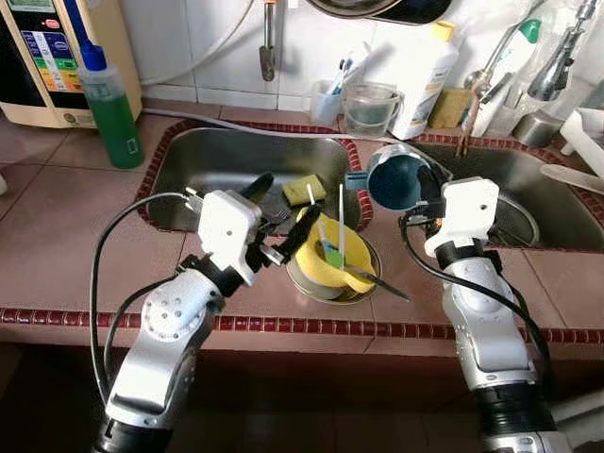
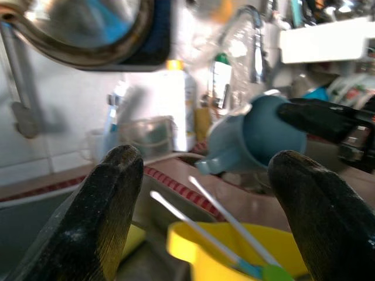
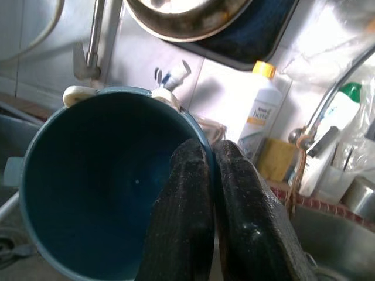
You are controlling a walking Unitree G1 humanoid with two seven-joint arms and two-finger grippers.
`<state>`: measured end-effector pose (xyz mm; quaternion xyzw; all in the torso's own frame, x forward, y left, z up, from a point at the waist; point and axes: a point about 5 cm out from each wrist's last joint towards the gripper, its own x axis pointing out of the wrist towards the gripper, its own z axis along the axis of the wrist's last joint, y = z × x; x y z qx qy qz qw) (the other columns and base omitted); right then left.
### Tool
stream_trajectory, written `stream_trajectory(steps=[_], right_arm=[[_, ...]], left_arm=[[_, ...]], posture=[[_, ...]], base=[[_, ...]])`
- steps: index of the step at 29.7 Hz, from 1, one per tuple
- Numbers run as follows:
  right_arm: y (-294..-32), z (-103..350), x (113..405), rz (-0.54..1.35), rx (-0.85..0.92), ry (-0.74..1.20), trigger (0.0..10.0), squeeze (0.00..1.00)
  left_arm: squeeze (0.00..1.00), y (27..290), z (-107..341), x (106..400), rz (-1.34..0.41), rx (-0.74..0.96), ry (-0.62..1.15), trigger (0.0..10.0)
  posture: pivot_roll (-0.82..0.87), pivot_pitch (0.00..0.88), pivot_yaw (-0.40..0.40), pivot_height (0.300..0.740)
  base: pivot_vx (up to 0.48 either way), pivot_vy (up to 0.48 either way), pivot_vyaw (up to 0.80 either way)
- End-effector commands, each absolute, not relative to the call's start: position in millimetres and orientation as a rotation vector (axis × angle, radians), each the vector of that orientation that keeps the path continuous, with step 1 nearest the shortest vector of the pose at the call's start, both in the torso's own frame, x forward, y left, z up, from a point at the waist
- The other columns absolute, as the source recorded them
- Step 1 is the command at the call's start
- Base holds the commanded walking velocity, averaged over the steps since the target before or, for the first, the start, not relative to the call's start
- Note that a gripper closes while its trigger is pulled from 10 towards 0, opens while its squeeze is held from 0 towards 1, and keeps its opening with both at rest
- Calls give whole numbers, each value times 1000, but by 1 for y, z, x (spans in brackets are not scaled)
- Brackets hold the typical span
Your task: Kitchen organization
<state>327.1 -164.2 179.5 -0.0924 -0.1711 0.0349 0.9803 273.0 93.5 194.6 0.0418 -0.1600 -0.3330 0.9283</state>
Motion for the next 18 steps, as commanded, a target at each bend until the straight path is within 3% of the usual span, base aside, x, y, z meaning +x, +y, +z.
stream_trajectory(steps=[1,18], right_arm=[[-173,175,326,53,-185,-331,10000,0],[-186,170,343,107,-136,-295,10000,0]], left_arm=[[0,87,197,267,-717,100,-339,10000],[0,76,205,250,-775,74,-345,10000]], posture=[[-176,141,-79,740],[-159,165,-73,740]], base=[[0,0,0],[0,0,0]])
